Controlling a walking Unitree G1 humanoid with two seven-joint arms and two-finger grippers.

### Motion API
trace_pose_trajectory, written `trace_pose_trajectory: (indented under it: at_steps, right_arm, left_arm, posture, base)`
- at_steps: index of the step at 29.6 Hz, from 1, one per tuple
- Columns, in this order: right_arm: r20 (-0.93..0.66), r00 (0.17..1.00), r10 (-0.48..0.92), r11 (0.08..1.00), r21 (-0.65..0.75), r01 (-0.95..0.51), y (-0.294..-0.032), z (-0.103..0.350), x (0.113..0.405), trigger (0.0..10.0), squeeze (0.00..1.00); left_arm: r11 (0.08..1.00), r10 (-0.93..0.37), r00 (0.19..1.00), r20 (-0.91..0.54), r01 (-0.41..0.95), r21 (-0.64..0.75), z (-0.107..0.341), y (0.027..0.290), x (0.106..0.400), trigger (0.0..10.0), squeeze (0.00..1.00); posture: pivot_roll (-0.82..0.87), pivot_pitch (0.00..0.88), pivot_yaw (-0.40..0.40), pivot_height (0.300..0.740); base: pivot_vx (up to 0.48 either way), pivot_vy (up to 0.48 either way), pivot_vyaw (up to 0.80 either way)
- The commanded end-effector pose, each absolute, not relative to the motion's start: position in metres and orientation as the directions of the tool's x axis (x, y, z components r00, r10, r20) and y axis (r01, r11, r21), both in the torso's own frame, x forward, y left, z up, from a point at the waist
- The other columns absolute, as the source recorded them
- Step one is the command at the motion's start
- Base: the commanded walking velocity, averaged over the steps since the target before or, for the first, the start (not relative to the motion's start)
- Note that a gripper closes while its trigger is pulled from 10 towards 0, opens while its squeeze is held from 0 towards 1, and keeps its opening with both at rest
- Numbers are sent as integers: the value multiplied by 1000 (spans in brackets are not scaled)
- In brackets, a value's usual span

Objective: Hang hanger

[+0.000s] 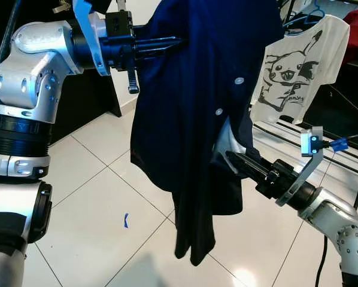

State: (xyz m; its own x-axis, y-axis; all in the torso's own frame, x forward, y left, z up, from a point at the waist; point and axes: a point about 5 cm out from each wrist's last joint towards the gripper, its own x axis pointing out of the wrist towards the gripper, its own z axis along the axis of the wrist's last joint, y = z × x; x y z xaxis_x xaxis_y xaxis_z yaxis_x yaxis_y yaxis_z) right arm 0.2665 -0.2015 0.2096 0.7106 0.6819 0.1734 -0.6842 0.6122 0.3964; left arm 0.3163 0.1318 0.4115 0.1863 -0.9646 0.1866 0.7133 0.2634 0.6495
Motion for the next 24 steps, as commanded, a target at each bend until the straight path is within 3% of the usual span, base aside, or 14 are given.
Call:
trace_pose_trajectory:
  at_steps: [1, 7, 14, 17, 21, 23, 24]
  right_arm:
    - [218, 699, 681, 594, 393, -702, -202, 215, 266, 0, 0]
    - [279, 660, 697, 551, 380, -743, -201, 223, 260, 0, 0]
    - [253, 703, 664, 611, 358, -706, -207, 224, 267, 0, 0]
    - [286, 784, 550, 701, 352, -620, -228, 236, 277, 0, 0]
    - [332, 833, 442, 754, 366, -546, -247, 248, 284, 0, 0]
    - [357, 844, 400, 766, 376, -522, -255, 254, 287, 0, 0]
    - [384, 851, 359, 773, 388, -502, -262, 261, 288, 0, 0]
  left_arm:
    - [282, -959, 172, 226, 680, 677, 424, 135, 309, 0, 0]
    - [286, -958, 177, 227, 683, 672, 422, 136, 309, 0, 0]
    - [316, -949, 236, 211, 665, 677, 416, 142, 316, 0, 0]
    - [356, -928, 333, 167, 662, 659, 397, 160, 329, 0, 0]
    - [339, -929, 353, 107, 702, 626, 372, 174, 332, 0, 0]
    - [317, -934, 351, 68, 725, 611, 358, 179, 331, 431, 0]
    - [294, -938, 346, 27, 751, 592, 344, 184, 330, 2039, 0]
  posture:
    - [37, 102, 56, 740]
    - [36, 104, 55, 740]
    - [35, 104, 53, 740]
    - [32, 106, 54, 740]
    - [28, 108, 54, 740]
    - [30, 111, 49, 740]
    - [32, 114, 46, 740]
  base:
    - [0, 0, 0]
    - [0, 0, 0]
    - [0, 0, 0]
    - [0, 0, 0]
    - [0, 0, 0]
    - [0, 0, 0]
    - [0, 0, 0]
